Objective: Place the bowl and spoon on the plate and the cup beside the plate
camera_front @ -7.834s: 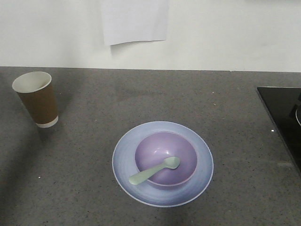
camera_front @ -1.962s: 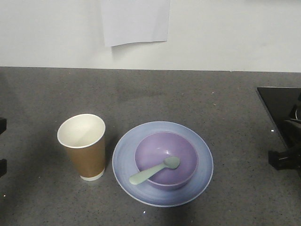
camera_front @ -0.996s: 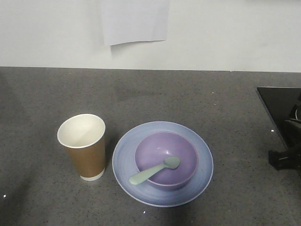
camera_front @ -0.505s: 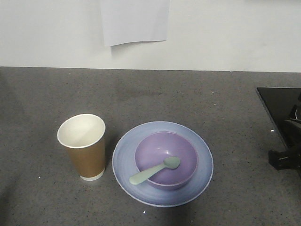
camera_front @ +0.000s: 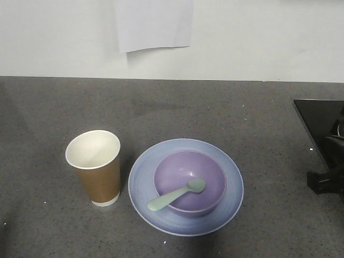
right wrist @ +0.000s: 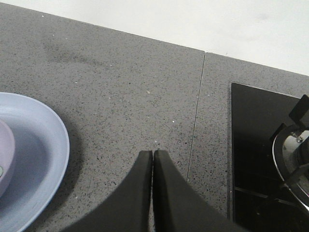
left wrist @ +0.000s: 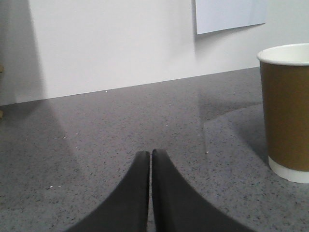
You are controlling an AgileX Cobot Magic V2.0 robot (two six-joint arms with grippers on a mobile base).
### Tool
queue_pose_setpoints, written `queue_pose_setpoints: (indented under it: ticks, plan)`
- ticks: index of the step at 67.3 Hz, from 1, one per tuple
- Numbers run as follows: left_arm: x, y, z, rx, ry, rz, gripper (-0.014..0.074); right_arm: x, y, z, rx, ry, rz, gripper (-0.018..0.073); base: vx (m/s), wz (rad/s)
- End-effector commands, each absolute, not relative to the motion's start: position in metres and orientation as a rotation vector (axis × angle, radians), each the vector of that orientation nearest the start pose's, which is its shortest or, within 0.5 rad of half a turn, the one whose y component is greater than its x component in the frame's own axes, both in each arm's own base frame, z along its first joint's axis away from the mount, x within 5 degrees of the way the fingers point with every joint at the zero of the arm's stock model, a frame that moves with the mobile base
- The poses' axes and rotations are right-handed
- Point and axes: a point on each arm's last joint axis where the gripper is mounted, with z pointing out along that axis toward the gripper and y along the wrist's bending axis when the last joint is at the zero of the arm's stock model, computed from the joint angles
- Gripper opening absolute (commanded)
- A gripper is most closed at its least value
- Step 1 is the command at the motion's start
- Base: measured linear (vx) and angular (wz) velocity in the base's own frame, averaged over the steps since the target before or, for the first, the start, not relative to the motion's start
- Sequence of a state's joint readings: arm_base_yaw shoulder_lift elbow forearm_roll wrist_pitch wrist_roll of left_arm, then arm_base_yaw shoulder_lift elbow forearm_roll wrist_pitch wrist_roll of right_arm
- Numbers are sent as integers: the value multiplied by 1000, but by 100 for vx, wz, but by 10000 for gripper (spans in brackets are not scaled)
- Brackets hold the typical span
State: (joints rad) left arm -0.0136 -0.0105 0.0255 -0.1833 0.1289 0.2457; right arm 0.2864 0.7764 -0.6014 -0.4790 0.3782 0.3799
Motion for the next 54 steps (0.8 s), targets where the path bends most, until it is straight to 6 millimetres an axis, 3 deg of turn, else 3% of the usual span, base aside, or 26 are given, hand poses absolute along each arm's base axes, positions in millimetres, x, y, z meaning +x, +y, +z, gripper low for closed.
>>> queue_pose_setpoints:
  ticks: [1,54]
  plan:
    - [57,-1,202,46,1550,16,-8,159,32,326,-267,1880,-23,-6,0,0]
    - [57,-1,201,5,1568,-23,-8,159,32,326,-266,1881,-23,-6,0,0]
